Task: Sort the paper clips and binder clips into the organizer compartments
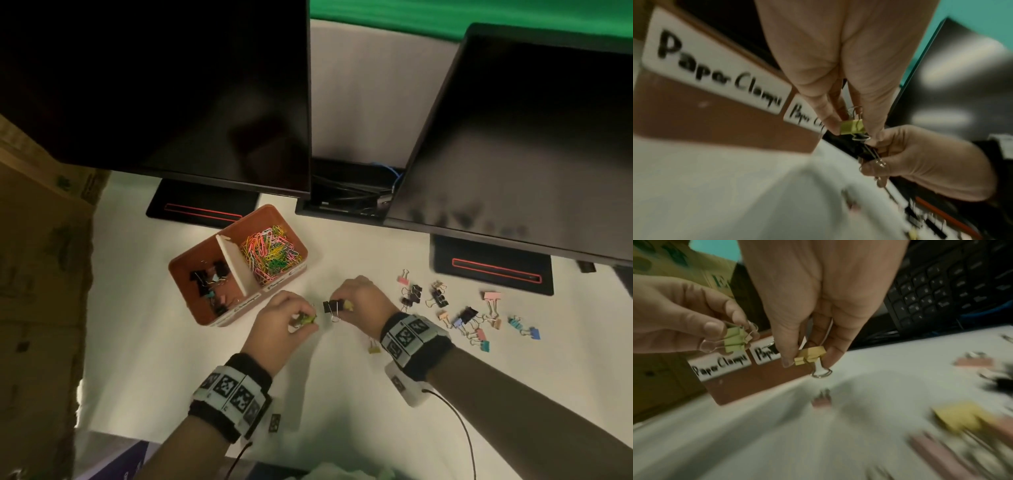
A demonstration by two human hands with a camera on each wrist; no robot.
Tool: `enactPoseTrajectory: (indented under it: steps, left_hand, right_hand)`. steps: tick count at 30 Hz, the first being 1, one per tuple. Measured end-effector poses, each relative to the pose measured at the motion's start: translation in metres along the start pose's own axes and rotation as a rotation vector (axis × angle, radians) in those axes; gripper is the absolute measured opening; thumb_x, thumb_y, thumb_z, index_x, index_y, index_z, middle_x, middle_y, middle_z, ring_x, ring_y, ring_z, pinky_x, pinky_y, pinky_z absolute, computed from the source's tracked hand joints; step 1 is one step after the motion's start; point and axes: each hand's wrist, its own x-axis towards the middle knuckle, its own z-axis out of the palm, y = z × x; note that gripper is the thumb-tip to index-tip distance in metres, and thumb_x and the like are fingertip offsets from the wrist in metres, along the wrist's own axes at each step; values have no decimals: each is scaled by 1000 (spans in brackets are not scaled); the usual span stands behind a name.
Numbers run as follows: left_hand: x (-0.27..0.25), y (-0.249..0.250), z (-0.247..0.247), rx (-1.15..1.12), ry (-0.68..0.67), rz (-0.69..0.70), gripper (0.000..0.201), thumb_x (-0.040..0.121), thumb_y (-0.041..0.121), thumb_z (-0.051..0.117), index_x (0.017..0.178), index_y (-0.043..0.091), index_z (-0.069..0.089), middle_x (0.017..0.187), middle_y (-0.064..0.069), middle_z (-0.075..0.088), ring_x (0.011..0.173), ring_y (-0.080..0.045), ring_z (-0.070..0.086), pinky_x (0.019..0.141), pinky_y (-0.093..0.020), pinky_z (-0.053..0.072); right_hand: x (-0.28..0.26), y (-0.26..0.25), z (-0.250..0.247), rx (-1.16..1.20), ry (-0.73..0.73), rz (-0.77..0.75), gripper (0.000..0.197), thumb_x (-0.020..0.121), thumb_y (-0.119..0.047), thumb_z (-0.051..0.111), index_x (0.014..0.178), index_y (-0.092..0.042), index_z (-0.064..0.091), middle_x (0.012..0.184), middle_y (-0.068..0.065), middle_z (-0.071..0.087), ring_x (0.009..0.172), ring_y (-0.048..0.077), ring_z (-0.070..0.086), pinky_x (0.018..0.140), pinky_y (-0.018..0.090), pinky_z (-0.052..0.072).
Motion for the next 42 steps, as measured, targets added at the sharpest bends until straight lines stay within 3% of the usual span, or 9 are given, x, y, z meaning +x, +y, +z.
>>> enactPoseTrajectory:
  steps: [4, 9, 16, 24, 28, 31, 33, 38, 42]
  left_hand:
    - [-10, 16, -52, 45, 164, 60, 20, 72, 16, 76, 91, 19, 69, 100, 12, 56, 91, 2, 56, 83, -8, 47]
    - [-7, -13, -108, 57, 341, -139, 19, 77, 18, 72, 95, 23, 68, 99, 3, 60, 89, -13, 62, 88, -32, 52]
    - [-12, -32, -143, -247, 345, -312, 41, 77, 72, 30, 93, 50, 61, 106, 8, 65, 105, -14, 60, 97, -44, 47]
    - [-9, 5, -94, -48, 150, -89, 17, 93, 29, 51, 97, 22, 66, 100, 7, 64, 89, 0, 58, 72, -5, 41]
    - [3, 22, -32, -8, -102, -23, 19, 87, 24, 60, 107, 25, 61, 110, 8, 60, 89, -2, 58, 71, -10, 44]
    - [17, 28, 13, 83, -195, 62, 32, 85, 18, 62, 115, 26, 57, 116, 6, 49, 100, -7, 53, 88, -15, 42]
    - [29, 27, 39, 158, -243, 79, 41, 85, 13, 61, 123, 26, 53, 124, 5, 41, 104, -6, 50, 95, -7, 32]
    - [53, 16, 80, 389, -362, -24, 51, 86, 9, 54, 132, 26, 44, 140, 1, 32, 125, -20, 37, 107, -34, 37]
    - [57, 8, 88, 393, -316, -35, 39, 86, 1, 52, 121, 17, 55, 125, -4, 42, 107, -17, 46, 98, -25, 43]
  right_hand:
    - [8, -41, -15, 108, 119, -146, 23, 79, -19, 71, 102, -18, 69, 97, 3, 66, 92, 18, 50, 80, 24, 36]
    - [43, -116, -15, 164, 151, -246, 24, 84, -26, 66, 106, -19, 65, 103, -1, 64, 99, 14, 53, 91, 27, 40]
    - [69, -160, 7, 284, 71, -73, 53, 87, -32, 62, 135, -21, 42, 122, 2, 60, 107, 16, 60, 93, 36, 52]
    - [5, -64, -13, 111, 113, -16, 26, 87, -33, 61, 112, -25, 61, 106, -5, 59, 82, 7, 51, 76, 20, 45]
    - [-44, 12, -21, 32, 117, 245, 27, 87, -33, 61, 114, -29, 57, 103, -8, 55, 86, 6, 51, 88, 30, 50]
    - [-76, 47, -27, 17, 89, 353, 33, 86, -28, 63, 118, -27, 55, 117, -3, 54, 90, 6, 51, 92, 26, 46]
    - [-90, 59, -26, 31, 43, 371, 40, 85, -26, 64, 123, -26, 52, 124, -3, 51, 93, 6, 50, 88, 20, 42]
    - [-100, 72, -8, -58, -74, 301, 66, 76, -33, 71, 134, -33, 41, 138, 0, 37, 123, 22, 43, 101, 35, 42]
    - [-96, 77, 3, -168, -90, 279, 83, 72, -40, 73, 141, -36, 28, 147, 6, 27, 128, 28, 36, 103, 40, 40]
